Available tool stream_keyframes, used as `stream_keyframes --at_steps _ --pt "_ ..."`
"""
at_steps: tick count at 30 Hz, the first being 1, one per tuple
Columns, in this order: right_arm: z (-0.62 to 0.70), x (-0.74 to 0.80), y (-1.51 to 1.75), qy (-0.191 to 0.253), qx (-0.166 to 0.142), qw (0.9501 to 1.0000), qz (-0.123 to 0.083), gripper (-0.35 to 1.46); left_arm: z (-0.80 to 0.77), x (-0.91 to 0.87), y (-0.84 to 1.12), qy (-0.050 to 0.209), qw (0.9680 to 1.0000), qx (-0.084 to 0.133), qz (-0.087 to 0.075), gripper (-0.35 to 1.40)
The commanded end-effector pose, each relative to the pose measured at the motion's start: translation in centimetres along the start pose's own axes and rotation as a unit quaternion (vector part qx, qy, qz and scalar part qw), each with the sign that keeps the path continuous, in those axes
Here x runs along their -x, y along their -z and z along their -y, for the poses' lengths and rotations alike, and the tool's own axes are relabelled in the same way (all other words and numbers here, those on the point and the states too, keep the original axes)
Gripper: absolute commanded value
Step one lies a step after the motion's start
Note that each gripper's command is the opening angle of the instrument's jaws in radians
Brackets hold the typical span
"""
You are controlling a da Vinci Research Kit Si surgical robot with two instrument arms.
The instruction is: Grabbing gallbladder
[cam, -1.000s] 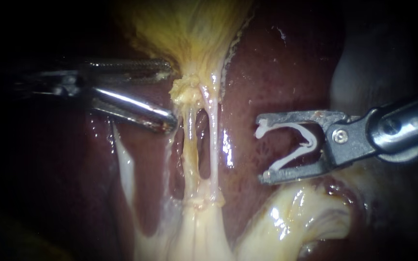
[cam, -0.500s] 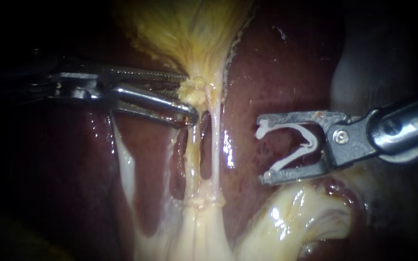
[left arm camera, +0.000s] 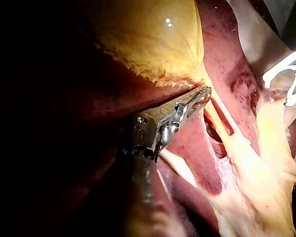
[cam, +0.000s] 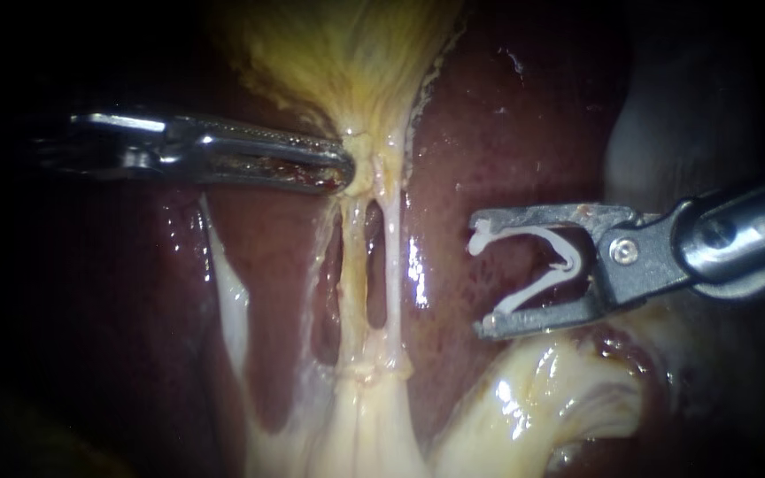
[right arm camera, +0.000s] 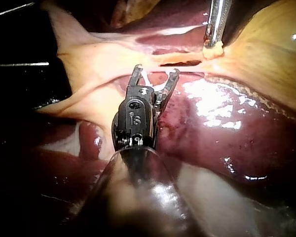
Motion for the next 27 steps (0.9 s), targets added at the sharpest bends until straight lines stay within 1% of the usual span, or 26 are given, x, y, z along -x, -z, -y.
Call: stream_keyframes --at_steps 1,3,6,8,9,11,14,27 --pt "0.00 0.00 0.00 0.000 0.000 1.0000 0.000 0.50 0.01 0.02 0.06 0.000 1.0000 -0.001 0.000 -0.35" --pt "0.00 0.00 0.00 0.000 0.000 1.0000 0.000 0.50 0.04 0.06 0.19 0.002 1.0000 0.003 0.001 -0.35" --pt "0.00 0.00 0.00 0.000 0.000 1.0000 0.000 0.50 0.03 0.14 0.38 0.005 1.0000 0.007 0.003 -0.35" --pt "0.00 0.00 0.00 0.000 0.000 1.0000 0.000 0.50 0.02 0.22 0.48 0.008 0.9999 0.010 0.004 -0.35" --pt "0.00 0.00 0.00 0.000 0.000 1.0000 0.000 0.50 0.00 0.30 0.56 0.010 0.9998 0.014 0.004 -0.35" --pt "0.00 0.00 0.00 0.000 0.000 1.0000 0.000 0.50 -0.02 0.38 0.64 0.016 0.9997 0.015 0.007 -0.35" --pt "0.00 0.00 0.00 0.000 0.000 1.0000 0.000 0.50 -0.04 0.44 0.73 0.020 0.9996 0.019 0.011 -0.35" --pt "-0.01 0.01 0.00 0.000 0.000 1.0000 0.000 0.50 -0.05 0.41 0.74 0.020 0.9995 0.021 0.013 -0.35"
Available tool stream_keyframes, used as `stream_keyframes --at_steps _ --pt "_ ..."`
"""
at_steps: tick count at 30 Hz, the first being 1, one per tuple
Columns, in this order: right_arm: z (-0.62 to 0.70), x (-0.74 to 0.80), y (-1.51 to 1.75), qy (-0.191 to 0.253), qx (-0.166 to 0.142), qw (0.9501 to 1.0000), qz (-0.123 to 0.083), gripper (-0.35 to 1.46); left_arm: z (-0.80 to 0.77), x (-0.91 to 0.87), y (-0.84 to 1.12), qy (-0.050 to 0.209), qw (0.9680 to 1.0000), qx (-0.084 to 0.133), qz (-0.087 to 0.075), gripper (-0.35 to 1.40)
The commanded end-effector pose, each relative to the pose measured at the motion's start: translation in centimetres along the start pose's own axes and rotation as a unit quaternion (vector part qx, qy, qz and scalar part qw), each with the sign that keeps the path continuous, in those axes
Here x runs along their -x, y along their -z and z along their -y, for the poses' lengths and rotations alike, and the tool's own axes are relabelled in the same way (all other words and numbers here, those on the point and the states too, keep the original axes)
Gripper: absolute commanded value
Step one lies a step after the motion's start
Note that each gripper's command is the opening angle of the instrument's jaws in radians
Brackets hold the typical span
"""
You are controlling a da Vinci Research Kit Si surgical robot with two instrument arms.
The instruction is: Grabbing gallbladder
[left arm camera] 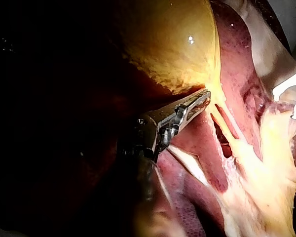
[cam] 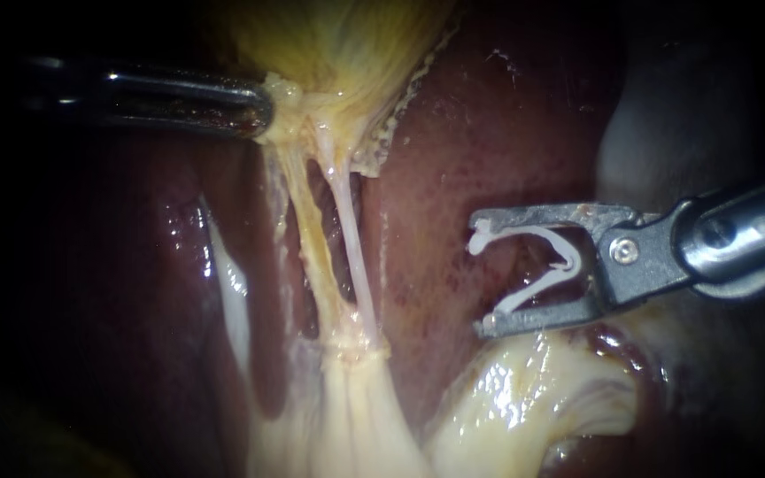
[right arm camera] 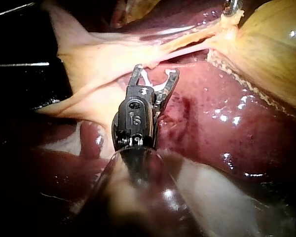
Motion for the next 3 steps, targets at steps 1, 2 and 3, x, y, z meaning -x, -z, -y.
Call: stream_keyframes --at_steps 1,2,3 --pt "0.00 0.00 0.00 0.000 0.000 1.0000 0.000 0.50 0.00 -0.01 -0.01 0.000 1.0000 0.001 0.000 -0.35" --pt "0.00 0.01 0.00 0.000 0.000 1.0000 0.000 0.50 0.00 -0.01 -0.01 -0.003 1.0000 0.001 0.000 -0.35" --pt "-0.01 0.01 0.00 0.000 0.000 1.0000 0.000 0.50 0.01 -0.03 -0.02 -0.007 1.0000 0.002 0.000 -0.35"
